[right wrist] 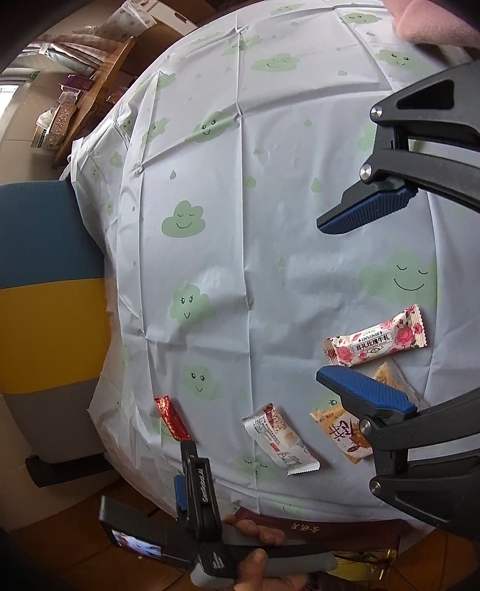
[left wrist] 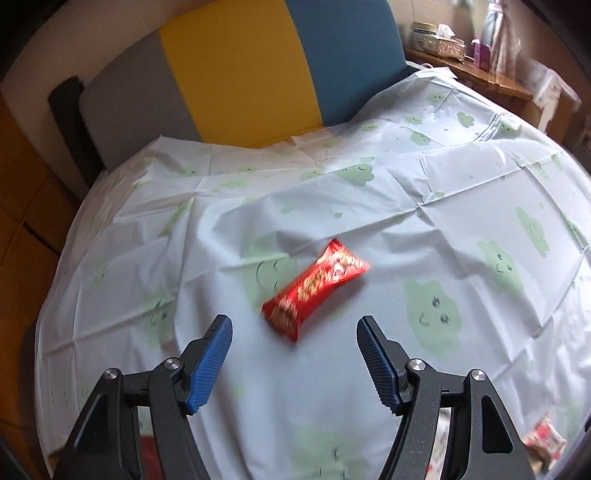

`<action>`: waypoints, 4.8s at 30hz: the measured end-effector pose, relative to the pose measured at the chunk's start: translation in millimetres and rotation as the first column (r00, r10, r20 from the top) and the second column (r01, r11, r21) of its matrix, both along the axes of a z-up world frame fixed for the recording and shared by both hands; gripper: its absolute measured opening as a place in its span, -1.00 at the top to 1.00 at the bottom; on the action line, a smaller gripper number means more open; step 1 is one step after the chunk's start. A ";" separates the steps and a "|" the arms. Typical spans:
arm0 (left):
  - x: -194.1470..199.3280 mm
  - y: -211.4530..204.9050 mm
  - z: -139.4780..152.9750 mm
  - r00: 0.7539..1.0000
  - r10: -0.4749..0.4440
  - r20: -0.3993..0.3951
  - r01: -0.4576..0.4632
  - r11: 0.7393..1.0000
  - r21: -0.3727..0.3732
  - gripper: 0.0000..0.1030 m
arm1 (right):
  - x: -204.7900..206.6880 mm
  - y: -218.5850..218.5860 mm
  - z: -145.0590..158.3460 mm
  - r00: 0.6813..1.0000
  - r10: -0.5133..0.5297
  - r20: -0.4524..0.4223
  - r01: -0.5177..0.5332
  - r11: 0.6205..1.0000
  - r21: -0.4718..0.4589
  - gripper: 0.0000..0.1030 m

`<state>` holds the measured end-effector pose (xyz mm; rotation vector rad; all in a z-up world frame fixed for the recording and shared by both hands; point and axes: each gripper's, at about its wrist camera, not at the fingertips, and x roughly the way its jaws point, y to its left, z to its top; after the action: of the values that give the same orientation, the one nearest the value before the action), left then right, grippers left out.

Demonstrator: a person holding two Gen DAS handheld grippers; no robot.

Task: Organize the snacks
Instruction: 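Close the left gripper on the red wrapped candy bar, then lift the red candy bar with the left gripper while the right gripper grasps the pastry bag, then carry the red candy bar into the tin with the left gripper while the right gripper holds the pastry bag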

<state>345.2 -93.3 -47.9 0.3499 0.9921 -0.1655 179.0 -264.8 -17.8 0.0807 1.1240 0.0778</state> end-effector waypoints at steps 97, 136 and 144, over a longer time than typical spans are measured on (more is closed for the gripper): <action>-285.5 44.1 -32.9 0.991 0.113 0.075 -0.091 0.962 -0.257 0.51 | -14.9 107.4 -58.0 0.884 0.464 -0.048 -0.465 0.885 -0.010 -0.18; -308.8 183.8 64.9 0.821 0.553 0.143 -0.457 0.786 -0.415 0.53 | -24.3 113.0 -62.0 0.854 0.521 -0.010 -0.518 0.848 -0.113 -0.20; -316.9 252.2 27.1 0.721 0.691 0.040 -0.624 0.674 -0.394 0.49 | -26.5 114.7 -61.5 0.855 0.519 -0.006 -0.516 0.848 -0.119 -0.20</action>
<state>28.3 158.9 -20.8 -0.3459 0.8239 0.3538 152.5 -150.2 -79.3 -0.3337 1.0960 0.4963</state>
